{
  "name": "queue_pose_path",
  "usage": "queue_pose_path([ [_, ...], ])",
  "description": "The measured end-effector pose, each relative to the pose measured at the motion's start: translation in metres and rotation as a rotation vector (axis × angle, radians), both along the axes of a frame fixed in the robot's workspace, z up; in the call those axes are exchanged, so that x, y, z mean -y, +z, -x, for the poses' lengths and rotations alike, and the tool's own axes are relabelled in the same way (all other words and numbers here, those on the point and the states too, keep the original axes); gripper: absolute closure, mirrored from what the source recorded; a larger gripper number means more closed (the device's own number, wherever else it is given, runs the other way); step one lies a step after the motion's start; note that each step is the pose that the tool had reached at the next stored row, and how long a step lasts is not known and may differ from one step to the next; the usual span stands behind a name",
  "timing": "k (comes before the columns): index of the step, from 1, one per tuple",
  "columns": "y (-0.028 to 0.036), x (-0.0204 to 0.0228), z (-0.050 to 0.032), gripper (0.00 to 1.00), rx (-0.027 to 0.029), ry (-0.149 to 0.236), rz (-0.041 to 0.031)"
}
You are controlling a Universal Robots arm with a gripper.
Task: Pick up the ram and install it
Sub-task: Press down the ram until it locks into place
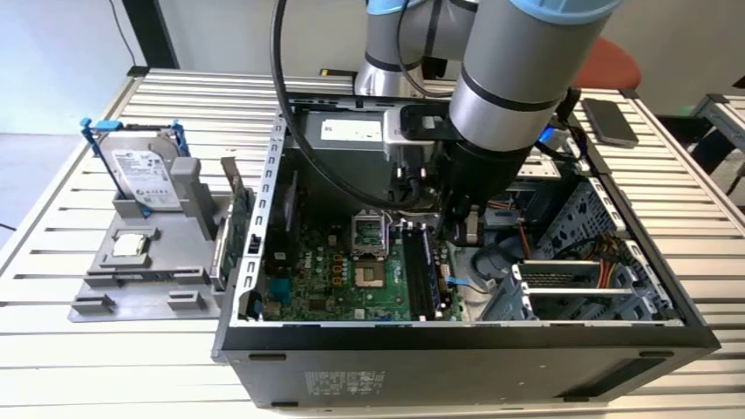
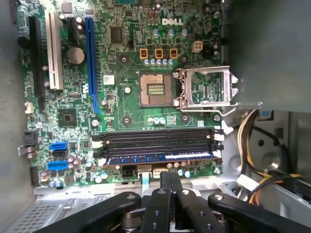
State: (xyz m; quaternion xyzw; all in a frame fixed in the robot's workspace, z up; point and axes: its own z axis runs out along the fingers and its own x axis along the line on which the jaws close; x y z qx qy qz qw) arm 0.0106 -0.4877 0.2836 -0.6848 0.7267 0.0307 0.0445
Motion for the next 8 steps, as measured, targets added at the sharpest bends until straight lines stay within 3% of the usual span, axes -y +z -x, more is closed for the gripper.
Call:
queue_pose_path([
  [8,-0.0001,0.0,0.0,1.0,0.0001,0.0,0.0],
])
